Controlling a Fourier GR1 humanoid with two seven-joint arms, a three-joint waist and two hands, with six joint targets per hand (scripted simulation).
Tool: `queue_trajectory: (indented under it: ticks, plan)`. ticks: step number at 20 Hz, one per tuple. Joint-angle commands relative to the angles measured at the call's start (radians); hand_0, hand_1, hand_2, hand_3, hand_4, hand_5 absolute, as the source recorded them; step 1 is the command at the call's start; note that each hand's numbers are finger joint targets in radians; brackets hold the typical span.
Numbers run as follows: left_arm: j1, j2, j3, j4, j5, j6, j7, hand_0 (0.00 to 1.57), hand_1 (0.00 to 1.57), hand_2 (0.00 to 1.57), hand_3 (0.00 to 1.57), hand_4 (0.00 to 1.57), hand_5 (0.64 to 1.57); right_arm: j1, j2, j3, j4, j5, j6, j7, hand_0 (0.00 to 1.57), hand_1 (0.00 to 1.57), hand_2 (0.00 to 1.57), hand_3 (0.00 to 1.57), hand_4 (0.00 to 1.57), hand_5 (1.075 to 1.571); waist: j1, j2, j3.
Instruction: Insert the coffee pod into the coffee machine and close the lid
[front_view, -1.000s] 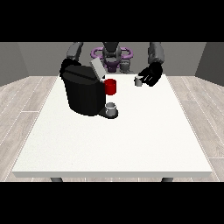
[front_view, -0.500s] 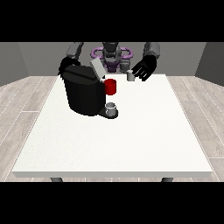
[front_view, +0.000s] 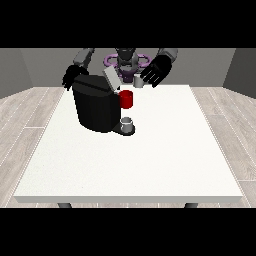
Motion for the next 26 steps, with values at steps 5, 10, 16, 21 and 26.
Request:
queue_trajectory:
  ticks: [5,10,16,21,26]
  plan:
    - [-0.074,-0.004,-0.005,0.002,-0.038,0.039,0.04,1.26,1.26,1.31,1.24,0.51,1.571,-0.031,-0.004,0.0,-0.021,0.011,-0.004,-0.031,0.0,0.0,0.0,0.0,0.48,1.571,-0.038,0.059,0.0003]
    - [-0.067,-0.035,-0.011,0.005,-0.031,0.004,0.043,1.31,1.31,1.33,1.24,0.49,1.571,-0.038,-0.033,-0.045,-0.006,-0.017,-0.001,0.023,0.0,0.0,0.0,0.0,0.48,1.571,-0.017,0.032,0.0002]
    - [-0.108,-0.011,-0.003,0.013,-0.04,-0.007,0.037,1.33,1.33,1.34,1.23,0.5,1.571,-0.016,0.025,-0.018,0.003,0.005,-0.035,-0.064,0.0,0.0,0.0,0.0,0.5,1.571,-0.022,0.086,0.0004]
    - [-0.038,-0.072,-0.022,0.011,-0.056,0.049,0.004,1.25,1.25,1.29,1.21,0.51,1.571,0.026,0.032,-0.01,-0.009,-0.008,-0.023,-0.067,0.0,0.0,0.0,0.0,0.51,1.571,-0.018,0.067,0.0002]
    - [-0.047,-0.09,-0.041,0.021,-0.085,0.067,0.01,1.19,1.19,1.26,1.2,0.49,1.571,-0.008,0.031,0.002,-0.039,0.013,-0.052,0.0,0.0,0.0,0.0,0.0,0.48,1.571,-0.028,0.059,0.0]
